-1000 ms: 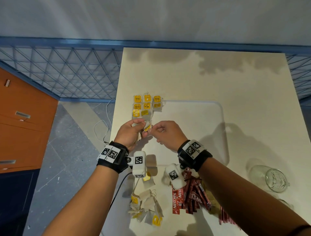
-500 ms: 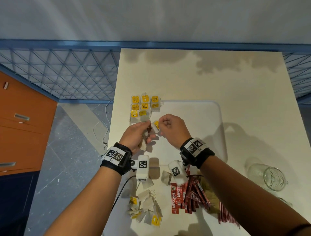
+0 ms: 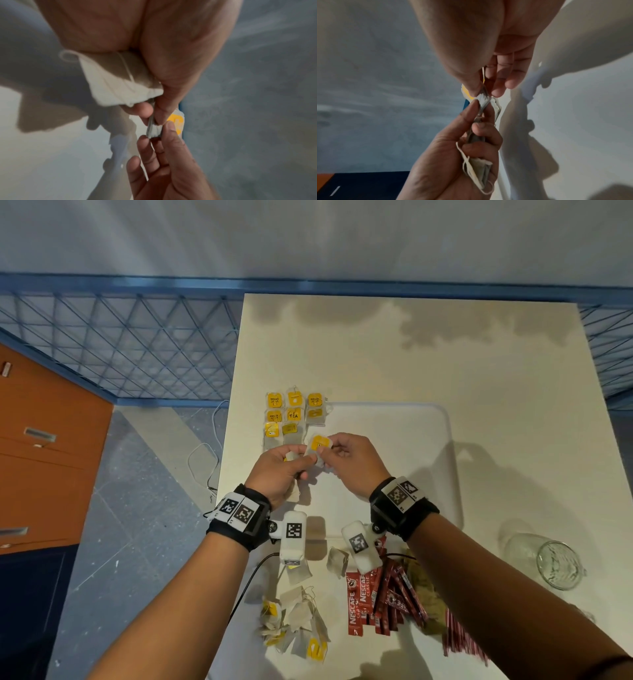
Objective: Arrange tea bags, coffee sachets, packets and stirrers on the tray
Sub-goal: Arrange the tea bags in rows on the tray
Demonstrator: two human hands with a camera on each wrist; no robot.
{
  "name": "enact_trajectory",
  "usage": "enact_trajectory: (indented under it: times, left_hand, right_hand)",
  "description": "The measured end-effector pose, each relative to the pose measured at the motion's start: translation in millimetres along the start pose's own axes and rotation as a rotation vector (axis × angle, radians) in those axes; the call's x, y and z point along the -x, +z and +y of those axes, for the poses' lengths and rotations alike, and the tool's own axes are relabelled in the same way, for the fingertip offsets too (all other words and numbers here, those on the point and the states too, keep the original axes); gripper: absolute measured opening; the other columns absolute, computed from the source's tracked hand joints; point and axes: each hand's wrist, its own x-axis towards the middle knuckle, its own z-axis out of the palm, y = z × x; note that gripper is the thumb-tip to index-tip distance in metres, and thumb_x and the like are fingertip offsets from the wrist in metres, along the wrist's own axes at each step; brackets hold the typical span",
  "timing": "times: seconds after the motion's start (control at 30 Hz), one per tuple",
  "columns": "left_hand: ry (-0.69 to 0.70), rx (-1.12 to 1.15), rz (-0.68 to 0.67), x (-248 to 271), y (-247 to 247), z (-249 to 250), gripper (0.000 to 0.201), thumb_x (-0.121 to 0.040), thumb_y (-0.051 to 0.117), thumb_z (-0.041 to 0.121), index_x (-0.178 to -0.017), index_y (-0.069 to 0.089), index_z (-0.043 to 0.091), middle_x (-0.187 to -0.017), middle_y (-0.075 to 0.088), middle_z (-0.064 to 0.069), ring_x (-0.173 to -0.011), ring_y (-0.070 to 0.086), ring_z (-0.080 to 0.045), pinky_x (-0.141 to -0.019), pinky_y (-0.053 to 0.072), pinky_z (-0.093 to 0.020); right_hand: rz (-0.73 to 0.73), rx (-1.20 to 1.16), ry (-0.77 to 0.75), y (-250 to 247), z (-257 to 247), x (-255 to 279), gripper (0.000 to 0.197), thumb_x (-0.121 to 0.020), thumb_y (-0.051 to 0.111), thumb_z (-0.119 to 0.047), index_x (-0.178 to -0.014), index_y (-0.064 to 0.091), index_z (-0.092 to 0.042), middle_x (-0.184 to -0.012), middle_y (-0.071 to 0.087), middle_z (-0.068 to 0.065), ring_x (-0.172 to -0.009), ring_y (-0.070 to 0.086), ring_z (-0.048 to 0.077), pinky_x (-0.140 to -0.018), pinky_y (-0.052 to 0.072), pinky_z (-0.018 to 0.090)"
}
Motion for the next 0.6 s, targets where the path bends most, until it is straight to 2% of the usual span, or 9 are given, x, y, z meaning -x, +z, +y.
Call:
enact_trajectory:
  times: [0.2,0.27,0.33,0.4,0.6]
  left_hand:
    - [-0.064,0.073,0.043,-4.3,-5.7,-1.5,0.017,-0.094,0.068,0.007,-0.11,0.068,0.001,-0.089,0.073,-0.017,-0.046,0.053,-0.01,-0.043,0.047,-0.02]
    - [-0.071,0.089,0.074,-6.2,-8.6,-2.0,0.015,-0.095,0.066,0.005,-0.11,0.066,0.001,-0.088,0.072,-0.018,-0.047,0.053,-0.011,-0.045,0.048,-0.02]
    - [-0.059,0.074,0.089,-9.2,-11.7,-3.6,0.018,-0.095,0.065,0.003,-0.113,0.065,0.0,-0.089,0.071,-0.019,-0.051,0.052,-0.014,-0.048,0.049,-0.022]
    - [-0.045,0.048,0.09,-12.5,-14.2,-4.2,0.022,-0.095,0.064,0.002,-0.117,0.064,-0.001,-0.091,0.07,-0.019,-0.055,0.052,-0.017,-0.05,0.05,-0.023]
    - [-0.014,-0.018,0.096,-22.5,-15.3,4.5,0.022,-0.092,0.066,0.002,-0.114,0.065,-0.001,-0.088,0.069,-0.017,-0.064,0.055,-0.023,-0.054,0.051,-0.026]
  right_hand:
    - [0.063,0.174,-0.031,-2.8,-2.2,-22.8,0.013,-0.094,0.073,-0.03,-0.094,0.076,-0.018,-0.086,0.074,-0.002,-0.084,0.069,0.02,-0.083,0.058,0.042]
    - [0.072,0.257,-0.042,-2.9,-5.6,-33.2,0.012,-0.093,0.074,-0.029,-0.09,0.075,-0.017,-0.083,0.073,0.0,-0.084,0.068,0.022,-0.084,0.057,0.044]
    - [0.058,0.331,-0.019,-0.9,-6.3,-43.8,0.008,-0.09,0.076,-0.03,-0.086,0.069,-0.027,-0.077,0.068,-0.007,-0.084,0.068,0.022,-0.085,0.057,0.043]
    - [0.036,0.392,0.002,3.2,-5.7,-52.3,0.015,-0.088,0.077,-0.032,-0.09,0.063,-0.035,-0.074,0.06,-0.014,-0.086,0.068,0.021,-0.086,0.057,0.043]
    - [0.063,0.458,-0.022,10.3,-2.4,-65.6,0.019,-0.088,0.076,-0.029,-0.09,0.059,-0.035,-0.075,0.062,-0.012,-0.08,0.067,0.021,-0.081,0.057,0.042]
